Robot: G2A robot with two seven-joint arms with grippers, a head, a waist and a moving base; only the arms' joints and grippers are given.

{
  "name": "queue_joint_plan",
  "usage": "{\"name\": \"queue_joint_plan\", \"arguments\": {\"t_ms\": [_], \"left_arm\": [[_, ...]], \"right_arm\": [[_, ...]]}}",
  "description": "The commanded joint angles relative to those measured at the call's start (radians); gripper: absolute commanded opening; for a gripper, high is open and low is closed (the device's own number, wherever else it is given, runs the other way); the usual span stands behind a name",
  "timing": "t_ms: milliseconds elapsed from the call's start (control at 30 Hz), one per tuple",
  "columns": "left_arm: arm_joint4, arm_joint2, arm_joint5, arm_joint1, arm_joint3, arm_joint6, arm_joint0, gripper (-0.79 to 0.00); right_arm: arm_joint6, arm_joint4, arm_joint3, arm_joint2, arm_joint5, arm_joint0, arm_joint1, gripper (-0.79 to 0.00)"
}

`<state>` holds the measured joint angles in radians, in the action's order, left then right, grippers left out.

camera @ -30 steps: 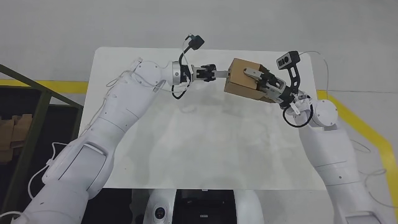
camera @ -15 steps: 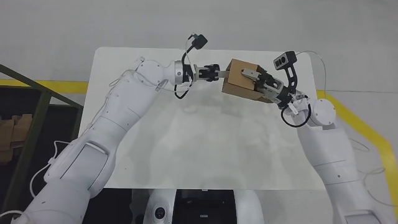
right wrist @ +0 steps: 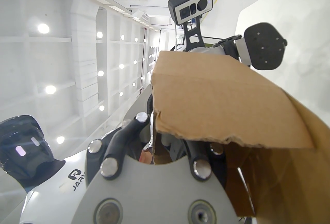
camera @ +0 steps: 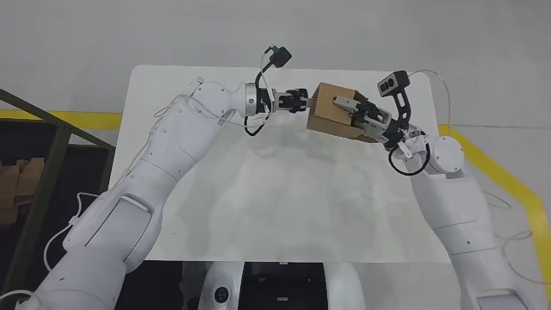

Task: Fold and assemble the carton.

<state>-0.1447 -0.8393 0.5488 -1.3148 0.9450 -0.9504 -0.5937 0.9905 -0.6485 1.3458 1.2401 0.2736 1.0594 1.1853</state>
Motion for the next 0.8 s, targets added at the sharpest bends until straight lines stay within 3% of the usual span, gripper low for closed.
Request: {"name": "queue_joint_plan", "arguments": {"t_ms": [0, 767], "left_arm": [[0.001, 0.000, 0.001, -0.001, -0.002, 0.000, 0.000, 0.000], [-0.132, -0.017, 0.056, -0.009, -0.110, -0.110, -0.019, 0.000]], "right_arm": [[0.002, -0.001, -0.001, 0.000, 0.000, -0.001, 0.000, -0.785], [0.074, -0.059, -0.044, -0.007, 0.010, -0.021, 0.006, -0.785]]}}
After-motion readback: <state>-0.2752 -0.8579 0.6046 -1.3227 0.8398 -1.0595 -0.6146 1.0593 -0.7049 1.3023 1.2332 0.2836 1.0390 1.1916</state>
